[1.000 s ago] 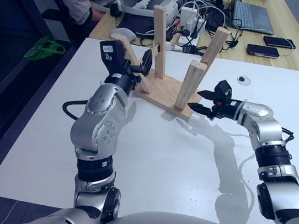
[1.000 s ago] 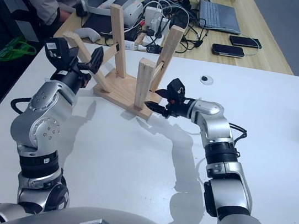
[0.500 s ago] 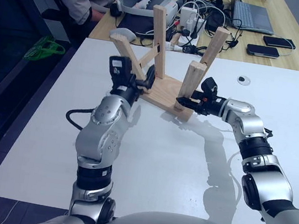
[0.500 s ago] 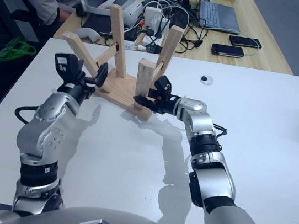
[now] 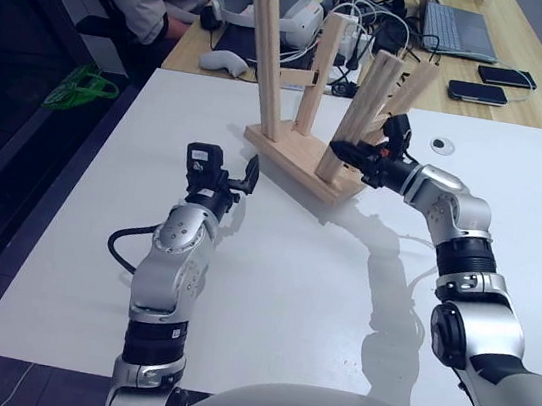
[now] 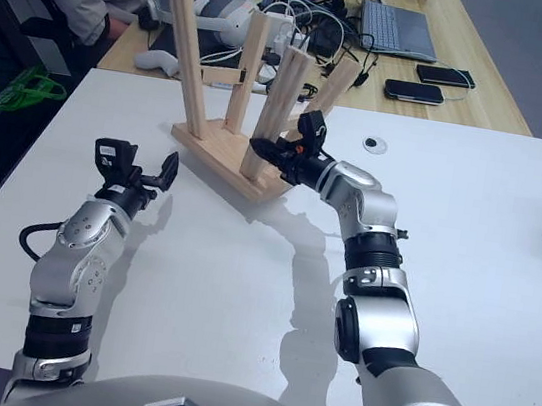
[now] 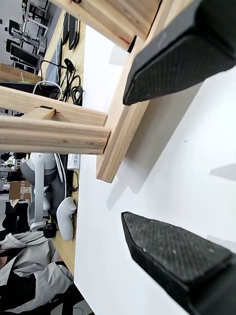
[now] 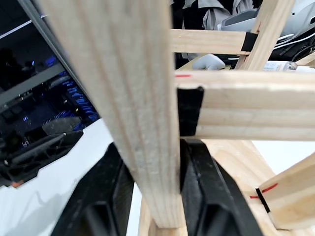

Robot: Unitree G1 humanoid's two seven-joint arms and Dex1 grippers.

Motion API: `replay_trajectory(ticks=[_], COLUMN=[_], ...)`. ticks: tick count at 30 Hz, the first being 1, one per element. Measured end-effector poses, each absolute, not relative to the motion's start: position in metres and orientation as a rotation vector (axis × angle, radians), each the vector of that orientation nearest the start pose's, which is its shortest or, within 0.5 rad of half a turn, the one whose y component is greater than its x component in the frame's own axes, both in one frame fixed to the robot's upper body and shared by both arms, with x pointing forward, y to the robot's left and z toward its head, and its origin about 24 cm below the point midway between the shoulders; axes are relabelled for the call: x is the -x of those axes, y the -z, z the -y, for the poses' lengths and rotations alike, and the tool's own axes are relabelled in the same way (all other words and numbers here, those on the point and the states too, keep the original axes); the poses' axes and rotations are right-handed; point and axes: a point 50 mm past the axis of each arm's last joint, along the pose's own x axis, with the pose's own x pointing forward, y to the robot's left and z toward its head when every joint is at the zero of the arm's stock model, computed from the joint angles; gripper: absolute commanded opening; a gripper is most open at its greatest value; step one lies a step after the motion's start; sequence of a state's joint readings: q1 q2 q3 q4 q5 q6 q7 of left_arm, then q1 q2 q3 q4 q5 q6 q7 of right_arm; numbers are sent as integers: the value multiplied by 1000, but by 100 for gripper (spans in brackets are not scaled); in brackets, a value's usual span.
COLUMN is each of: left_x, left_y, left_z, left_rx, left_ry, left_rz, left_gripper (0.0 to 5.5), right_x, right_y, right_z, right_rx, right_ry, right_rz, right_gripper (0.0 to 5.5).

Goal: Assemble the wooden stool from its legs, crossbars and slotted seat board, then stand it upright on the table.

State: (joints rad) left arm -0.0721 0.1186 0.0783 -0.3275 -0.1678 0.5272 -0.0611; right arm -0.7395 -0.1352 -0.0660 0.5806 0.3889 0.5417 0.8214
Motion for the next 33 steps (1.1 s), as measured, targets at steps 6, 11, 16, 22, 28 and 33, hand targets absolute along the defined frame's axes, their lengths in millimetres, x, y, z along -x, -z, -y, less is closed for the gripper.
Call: replay_trajectory(ticks=[6, 11, 16, 22, 28, 33], left_x=[-264, -264, -266, -267, -270, -272], left_y=[-94, -94, -96, -97, -98, -101], left_z=[-174, -175, -177, -179, -179, -174], left_rx=[43, 43, 31, 25, 29, 32], left_ry=[52, 45, 35, 24, 21, 38], left_rz=[-102, -99, -95, -91, -84, -66], left_gripper=[405, 405, 405, 405, 405, 405], right_x=[-350, -347, -348, -350, -354, -356], right_y=[-114, -121, -123, -120, -121, -122], right_z=[89, 87, 88, 95, 118, 141], right_rx=[-576, -691, -906, -1089, -1203, -1334], right_ry=[-910, -861, -726, -564, -373, -187], right_rz=[-292, -297, -298, -314, -277, -213], right_gripper=[103, 102, 102, 102, 102, 102])
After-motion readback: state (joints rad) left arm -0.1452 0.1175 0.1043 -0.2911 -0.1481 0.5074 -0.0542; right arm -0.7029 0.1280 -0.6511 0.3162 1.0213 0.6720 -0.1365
